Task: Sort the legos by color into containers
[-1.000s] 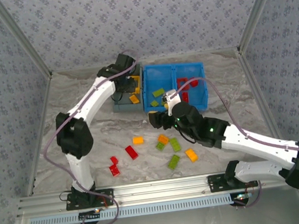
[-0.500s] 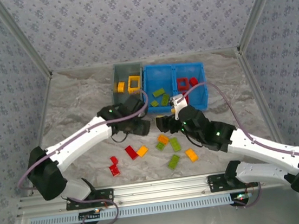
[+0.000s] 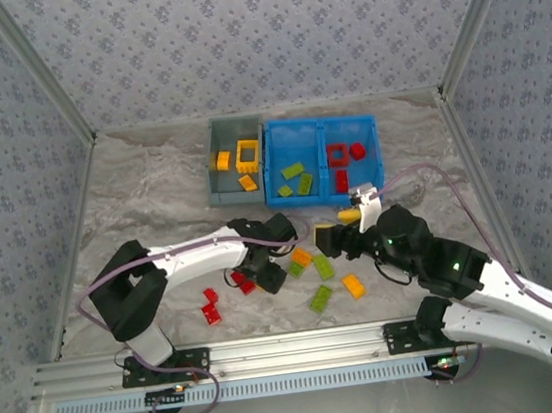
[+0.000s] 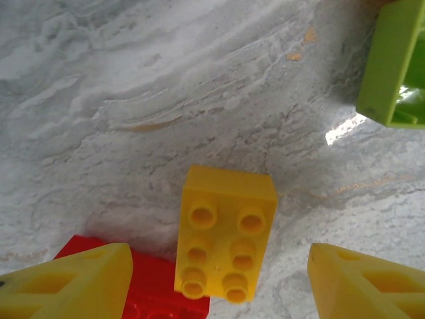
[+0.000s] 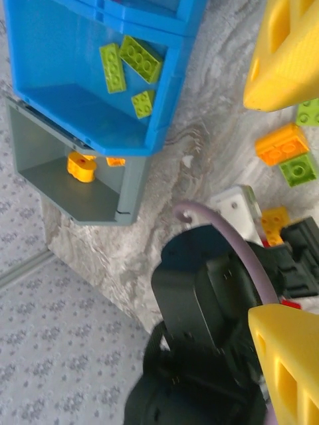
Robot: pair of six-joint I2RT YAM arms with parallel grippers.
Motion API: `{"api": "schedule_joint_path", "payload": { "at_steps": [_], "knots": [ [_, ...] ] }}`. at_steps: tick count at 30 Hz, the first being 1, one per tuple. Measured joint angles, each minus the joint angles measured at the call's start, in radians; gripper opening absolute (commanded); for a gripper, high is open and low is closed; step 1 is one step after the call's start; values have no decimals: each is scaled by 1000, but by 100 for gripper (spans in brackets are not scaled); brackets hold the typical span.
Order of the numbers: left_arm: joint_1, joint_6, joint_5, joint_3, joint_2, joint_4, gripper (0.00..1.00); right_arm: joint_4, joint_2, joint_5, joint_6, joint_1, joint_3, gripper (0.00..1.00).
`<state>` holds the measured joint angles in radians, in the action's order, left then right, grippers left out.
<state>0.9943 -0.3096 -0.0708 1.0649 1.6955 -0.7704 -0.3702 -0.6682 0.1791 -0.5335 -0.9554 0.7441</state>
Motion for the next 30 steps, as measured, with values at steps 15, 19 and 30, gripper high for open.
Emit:
{"api": "schedule_joint_path", "payload": {
  "at_steps": [15, 19, 30],
  "knots": [
    [10, -11, 3, 6, 65, 40, 28, -137, 68, -50, -47, -2, 0, 78],
    [9, -32, -44, 6, 47, 33, 27, -135, 43, -63, -47, -2, 0, 78],
    [-336, -55, -36, 332, -95, -73, 29, -61, -203, -84, -11, -40, 94, 76]
  ]
}}
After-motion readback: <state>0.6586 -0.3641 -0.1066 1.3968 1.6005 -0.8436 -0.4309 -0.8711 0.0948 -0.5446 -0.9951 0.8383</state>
